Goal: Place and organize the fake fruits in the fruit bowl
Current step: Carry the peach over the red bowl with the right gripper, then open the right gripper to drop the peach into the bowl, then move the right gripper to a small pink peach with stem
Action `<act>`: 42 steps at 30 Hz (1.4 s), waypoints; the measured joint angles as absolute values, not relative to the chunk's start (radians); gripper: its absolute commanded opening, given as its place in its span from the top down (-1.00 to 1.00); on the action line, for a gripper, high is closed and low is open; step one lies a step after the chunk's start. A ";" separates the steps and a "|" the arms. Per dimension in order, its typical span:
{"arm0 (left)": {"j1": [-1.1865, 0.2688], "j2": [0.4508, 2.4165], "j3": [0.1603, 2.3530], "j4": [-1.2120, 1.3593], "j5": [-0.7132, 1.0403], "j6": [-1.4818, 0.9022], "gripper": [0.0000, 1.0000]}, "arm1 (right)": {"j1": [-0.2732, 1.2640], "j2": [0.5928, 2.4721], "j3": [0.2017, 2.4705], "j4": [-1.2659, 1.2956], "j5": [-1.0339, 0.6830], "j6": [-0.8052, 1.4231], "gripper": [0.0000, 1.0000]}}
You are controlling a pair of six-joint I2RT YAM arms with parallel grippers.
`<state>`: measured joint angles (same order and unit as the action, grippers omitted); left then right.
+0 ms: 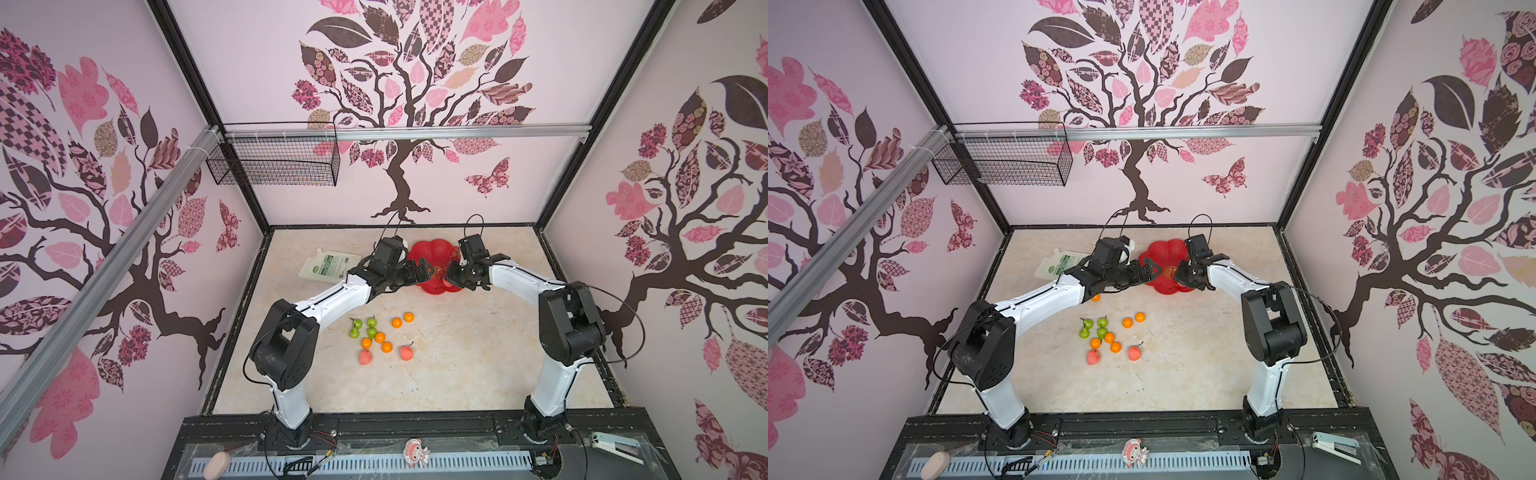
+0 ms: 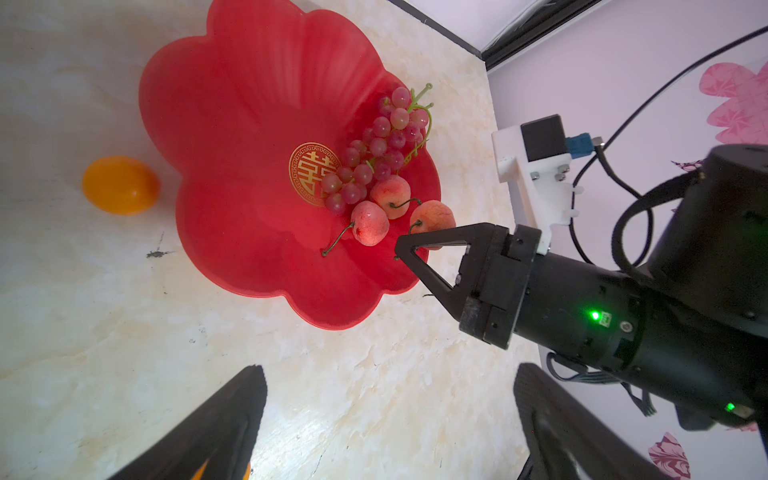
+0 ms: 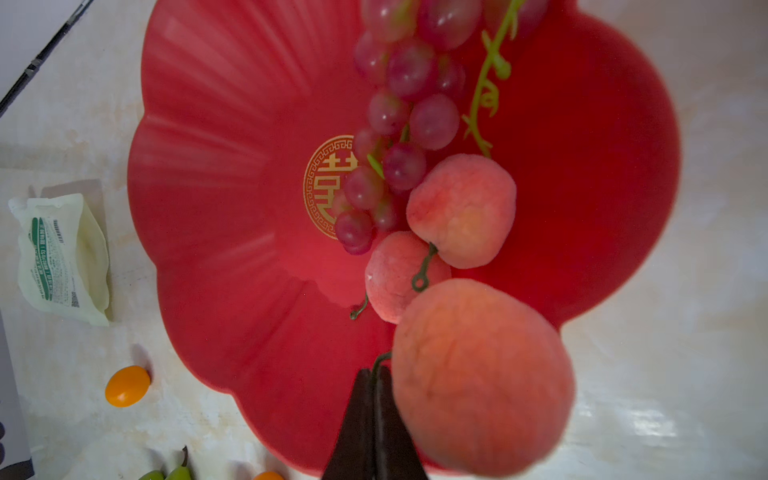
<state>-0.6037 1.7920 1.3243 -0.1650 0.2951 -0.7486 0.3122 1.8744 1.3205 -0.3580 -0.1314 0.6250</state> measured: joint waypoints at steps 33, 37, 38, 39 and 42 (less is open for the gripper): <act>-0.602 1.770 1.323 -0.228 0.316 -0.738 -0.92 | 0.311 1.781 1.309 -0.397 -0.083 0.598 0.34; -0.607 1.644 1.298 -0.265 0.295 -0.725 -0.92 | 0.322 1.669 1.273 -0.383 -0.070 0.570 0.34; -0.609 1.599 1.280 -0.271 0.290 -0.722 -0.92 | 0.328 1.642 1.260 -0.379 -0.064 0.559 0.34; -0.611 1.555 1.260 -0.275 0.285 -0.717 -0.92 | 0.337 1.619 1.245 -0.377 -0.052 0.548 0.34; -0.614 1.437 1.186 -0.284 0.268 -0.707 -0.94 | 0.393 1.565 1.199 -0.382 -0.014 0.507 0.33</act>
